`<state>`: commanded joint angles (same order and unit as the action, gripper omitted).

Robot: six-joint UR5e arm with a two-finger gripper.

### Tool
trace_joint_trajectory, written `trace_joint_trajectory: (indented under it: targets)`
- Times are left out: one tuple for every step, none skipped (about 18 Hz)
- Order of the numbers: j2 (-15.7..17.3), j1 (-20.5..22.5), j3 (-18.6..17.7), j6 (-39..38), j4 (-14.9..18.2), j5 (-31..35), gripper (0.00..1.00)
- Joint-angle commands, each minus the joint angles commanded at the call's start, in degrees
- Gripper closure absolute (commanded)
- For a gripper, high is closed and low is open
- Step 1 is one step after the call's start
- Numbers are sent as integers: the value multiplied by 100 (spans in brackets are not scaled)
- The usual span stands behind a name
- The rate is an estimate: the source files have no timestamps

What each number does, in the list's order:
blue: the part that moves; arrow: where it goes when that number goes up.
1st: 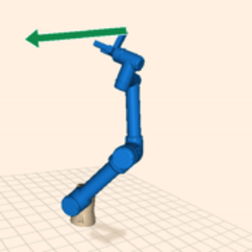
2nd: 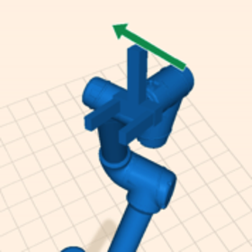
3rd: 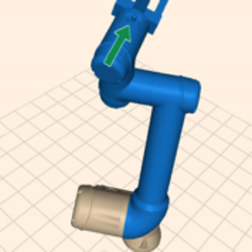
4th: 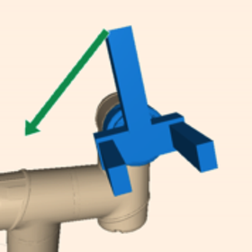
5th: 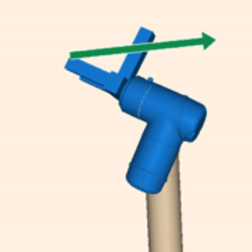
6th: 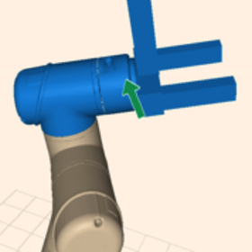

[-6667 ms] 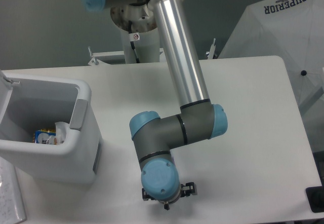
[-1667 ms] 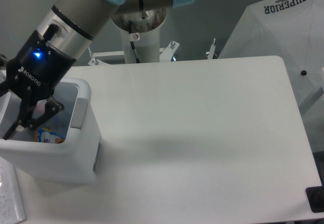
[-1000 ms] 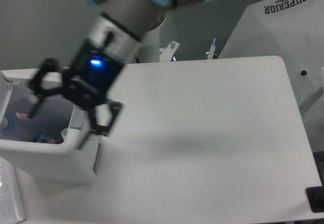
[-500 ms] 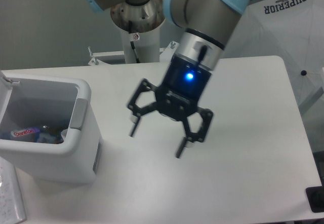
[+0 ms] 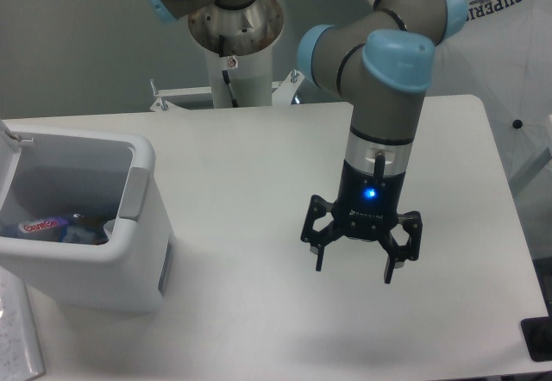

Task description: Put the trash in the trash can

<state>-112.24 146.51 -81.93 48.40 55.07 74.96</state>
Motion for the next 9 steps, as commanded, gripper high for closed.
trace_joint_trajectory:
  targets:
    - [-26,-17,175,281,439,149,0]
    - [-87,-26,395,519,869,255,0]
    - [-149,-26,580,722,1222,317,0]
    - [-193,-26,721,898,1460,335,0]
    - [-220,-26,800,1082,1645,388,0]
    - [-220,-26,836,1301,1778,519,0]
    - [-220,-26,836,1521,1857,659,0]
    - [-220,-53,836,1680,1867,791,0]
    - [-229,-105,819,1725,1876,914,0]
